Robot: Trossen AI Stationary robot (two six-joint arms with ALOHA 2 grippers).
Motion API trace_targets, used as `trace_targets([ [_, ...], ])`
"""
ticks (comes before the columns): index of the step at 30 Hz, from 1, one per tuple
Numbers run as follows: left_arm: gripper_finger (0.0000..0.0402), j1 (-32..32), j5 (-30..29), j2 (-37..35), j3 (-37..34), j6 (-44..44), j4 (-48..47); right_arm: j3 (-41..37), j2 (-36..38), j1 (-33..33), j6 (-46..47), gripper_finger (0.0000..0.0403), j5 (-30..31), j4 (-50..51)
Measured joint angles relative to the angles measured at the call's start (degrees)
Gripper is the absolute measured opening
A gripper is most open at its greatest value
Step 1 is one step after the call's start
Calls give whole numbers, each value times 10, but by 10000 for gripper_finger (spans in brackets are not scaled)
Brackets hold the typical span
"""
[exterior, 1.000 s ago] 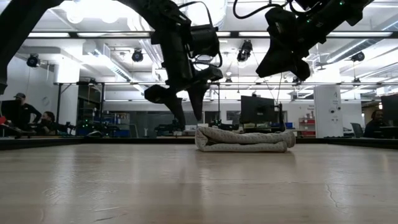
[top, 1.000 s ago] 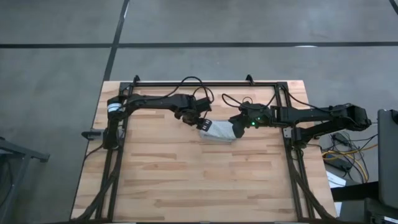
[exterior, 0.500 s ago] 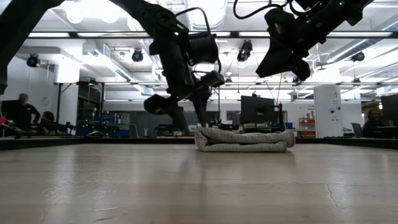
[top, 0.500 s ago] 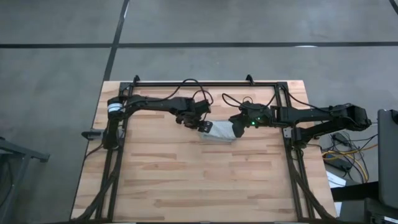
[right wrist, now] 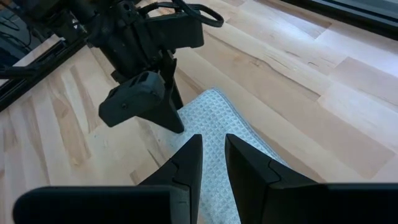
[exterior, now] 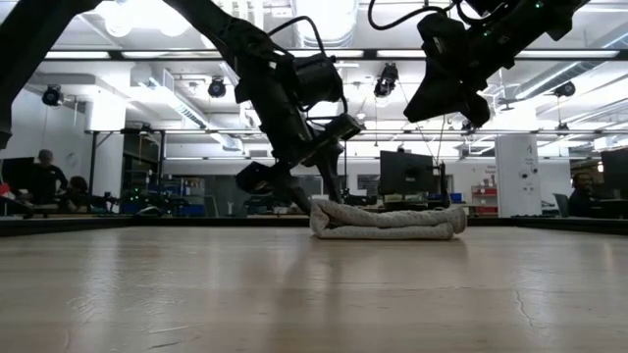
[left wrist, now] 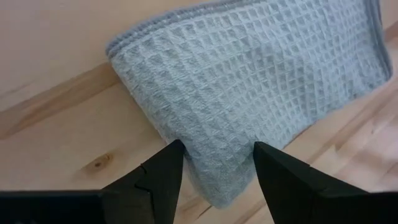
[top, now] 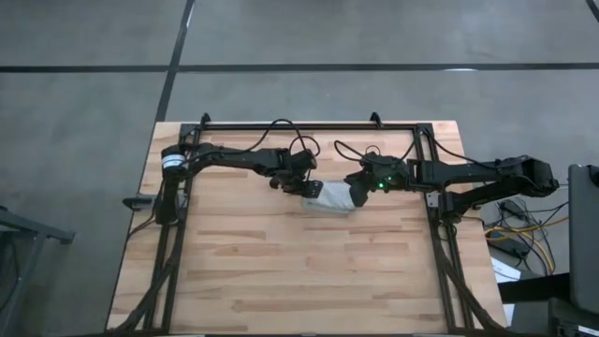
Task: Fold microfiber towels
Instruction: Fold the gray on the table
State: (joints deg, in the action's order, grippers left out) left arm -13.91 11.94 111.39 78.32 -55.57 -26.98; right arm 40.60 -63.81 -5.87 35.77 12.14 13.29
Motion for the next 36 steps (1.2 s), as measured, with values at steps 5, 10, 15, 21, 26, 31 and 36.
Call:
trace_targets([
  [5, 200, -1, 0, 0, -17, -1, 0, 0, 0, 0, 0, 68, 0, 0],
  [10, 192, -2, 0, 0, -48, -22, 2, 0, 0, 0, 0, 68, 0, 0],
  [15, 135, -2, 2, -2, -65, -26, 16, 0, 0, 0, 0, 68, 0, 0],
  [21, 18, -2, 2, -1, -66, -15, 42, 0, 0, 0, 0, 68, 0, 0],
  [26, 21, -3, 2, -1, -66, -18, 40, 0, 0, 0, 0, 68, 0, 1],
  [31, 16, 0, -1, -7, -66, -17, 38, 0, 0, 0, 0, 68, 0, 1],
  [36, 16, 0, -9, -34, -67, -17, 36, 0, 0, 0, -2, 68, 0, 2],
])
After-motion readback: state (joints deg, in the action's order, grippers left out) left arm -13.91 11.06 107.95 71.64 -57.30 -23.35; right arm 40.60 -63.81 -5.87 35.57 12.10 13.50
